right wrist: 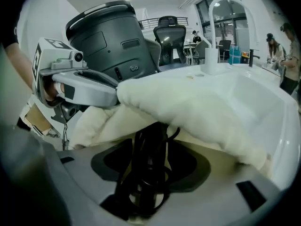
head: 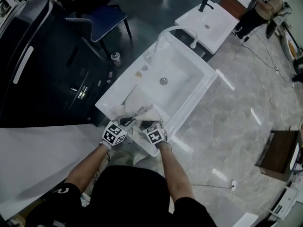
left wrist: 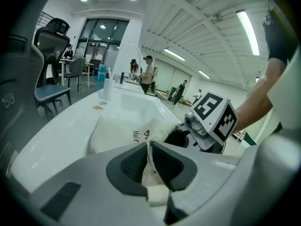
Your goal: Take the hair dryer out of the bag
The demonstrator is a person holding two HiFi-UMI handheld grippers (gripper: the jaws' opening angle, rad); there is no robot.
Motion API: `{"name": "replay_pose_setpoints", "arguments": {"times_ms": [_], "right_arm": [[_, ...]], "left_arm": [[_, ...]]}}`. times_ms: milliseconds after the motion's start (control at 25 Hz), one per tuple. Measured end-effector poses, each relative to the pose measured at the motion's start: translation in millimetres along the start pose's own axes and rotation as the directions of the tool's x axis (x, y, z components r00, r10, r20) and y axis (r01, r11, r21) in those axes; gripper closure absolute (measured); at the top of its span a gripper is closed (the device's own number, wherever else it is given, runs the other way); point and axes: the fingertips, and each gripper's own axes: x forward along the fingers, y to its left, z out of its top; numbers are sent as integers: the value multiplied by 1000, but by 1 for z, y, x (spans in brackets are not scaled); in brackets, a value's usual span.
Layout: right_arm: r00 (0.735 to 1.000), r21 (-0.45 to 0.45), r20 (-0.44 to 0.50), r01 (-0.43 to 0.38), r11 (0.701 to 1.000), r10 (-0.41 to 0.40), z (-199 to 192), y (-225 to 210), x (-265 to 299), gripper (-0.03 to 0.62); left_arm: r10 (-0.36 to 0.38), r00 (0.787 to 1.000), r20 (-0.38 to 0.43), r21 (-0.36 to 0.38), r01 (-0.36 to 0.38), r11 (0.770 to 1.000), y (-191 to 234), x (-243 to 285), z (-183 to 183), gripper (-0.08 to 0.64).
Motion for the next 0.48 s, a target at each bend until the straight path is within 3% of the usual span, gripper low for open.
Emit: {"name": "replay_pose_setpoints", "arguments": {"times_ms": [280, 480], "right_arm": [[998, -35, 0, 61, 998, -61, 1, -1, 12, 362], [996, -9, -66, 66, 998, -67, -4, -3, 18, 382]], "left_arm": [[-4, 1000, 3, -5, 4, 1000, 10, 1, -8, 529], [-2, 1000, 4, -6, 2, 1000, 14, 3, -11, 530]]}}
